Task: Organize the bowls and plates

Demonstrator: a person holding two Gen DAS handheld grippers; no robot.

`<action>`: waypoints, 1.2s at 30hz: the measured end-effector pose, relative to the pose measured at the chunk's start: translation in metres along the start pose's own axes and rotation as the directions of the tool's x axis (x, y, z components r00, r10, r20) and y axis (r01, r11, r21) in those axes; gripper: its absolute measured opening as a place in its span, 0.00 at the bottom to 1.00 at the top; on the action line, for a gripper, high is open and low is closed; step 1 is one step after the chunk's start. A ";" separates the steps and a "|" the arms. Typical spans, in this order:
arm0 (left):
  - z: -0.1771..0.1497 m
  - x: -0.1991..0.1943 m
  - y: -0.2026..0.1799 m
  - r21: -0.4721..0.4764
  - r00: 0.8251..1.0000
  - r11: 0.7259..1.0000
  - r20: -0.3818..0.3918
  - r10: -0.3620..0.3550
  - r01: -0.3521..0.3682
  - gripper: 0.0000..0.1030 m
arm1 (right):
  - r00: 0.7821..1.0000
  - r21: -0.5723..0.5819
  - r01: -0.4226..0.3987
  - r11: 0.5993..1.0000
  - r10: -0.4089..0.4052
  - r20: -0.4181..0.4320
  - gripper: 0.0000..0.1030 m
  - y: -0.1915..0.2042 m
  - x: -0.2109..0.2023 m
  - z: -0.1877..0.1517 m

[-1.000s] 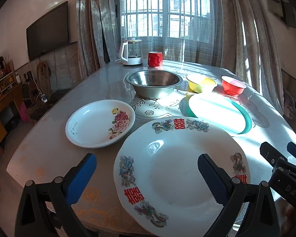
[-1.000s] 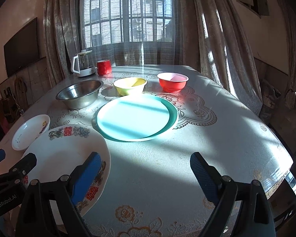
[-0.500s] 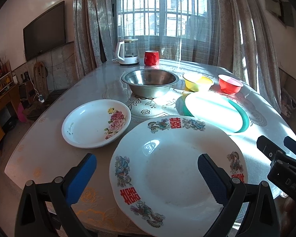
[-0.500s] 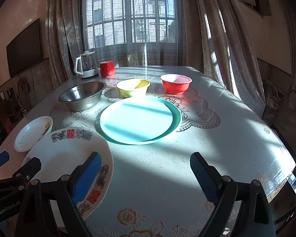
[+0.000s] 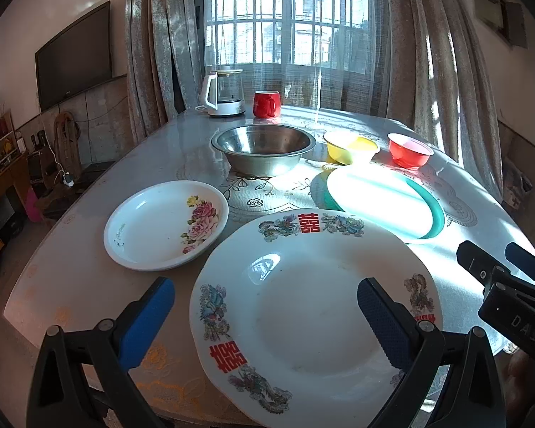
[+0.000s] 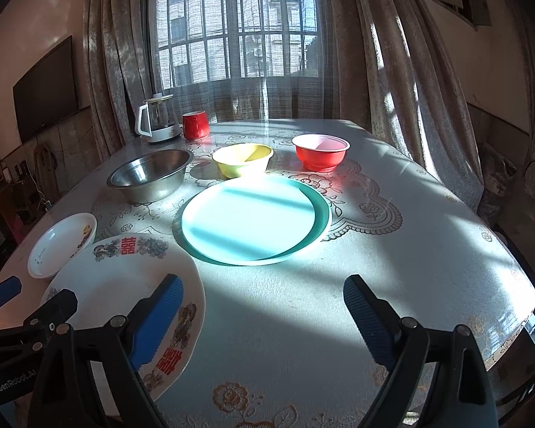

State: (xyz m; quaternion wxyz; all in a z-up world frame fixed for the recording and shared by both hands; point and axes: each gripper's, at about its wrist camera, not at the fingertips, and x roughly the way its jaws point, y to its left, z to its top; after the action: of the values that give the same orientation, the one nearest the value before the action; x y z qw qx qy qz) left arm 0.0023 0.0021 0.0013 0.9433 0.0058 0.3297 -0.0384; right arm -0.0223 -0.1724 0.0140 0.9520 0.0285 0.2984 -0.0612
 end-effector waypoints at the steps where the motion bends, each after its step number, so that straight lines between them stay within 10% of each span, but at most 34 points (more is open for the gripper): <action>1: 0.000 0.000 0.000 0.002 1.000 1.000 0.000 -0.002 0.002 1.00 | 1.000 0.000 0.000 1.000 0.000 0.000 0.90 0.000 0.000 0.000; 19: 0.011 0.007 -0.001 0.008 0.996 0.996 -0.035 -0.084 0.084 1.00 | 1.000 0.018 -0.002 1.000 0.002 -0.019 0.90 -0.012 0.011 0.006; 23: 0.027 0.015 0.013 -0.110 0.943 0.949 -0.126 -0.307 0.294 1.00 | 0.995 0.033 -0.070 0.997 0.072 -0.062 0.84 -0.019 0.020 0.010; 31: 0.084 0.038 0.021 -0.140 0.881 0.891 -0.142 -0.450 0.432 1.00 | 0.957 0.148 -0.163 0.976 0.192 -0.216 0.47 -0.052 0.070 0.026; 36: 0.110 0.059 -0.003 0.011 0.914 0.926 -0.161 -0.372 0.378 1.00 | 0.951 0.195 -0.142 0.970 0.188 -0.246 0.43 -0.072 0.098 0.038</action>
State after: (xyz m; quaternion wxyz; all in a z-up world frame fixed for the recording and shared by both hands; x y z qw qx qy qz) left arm 0.1165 -0.0093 0.0505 0.8894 -0.0348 0.3965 -0.2249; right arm 0.0693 -0.2570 -0.0118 0.8997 0.1450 0.4118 -0.0030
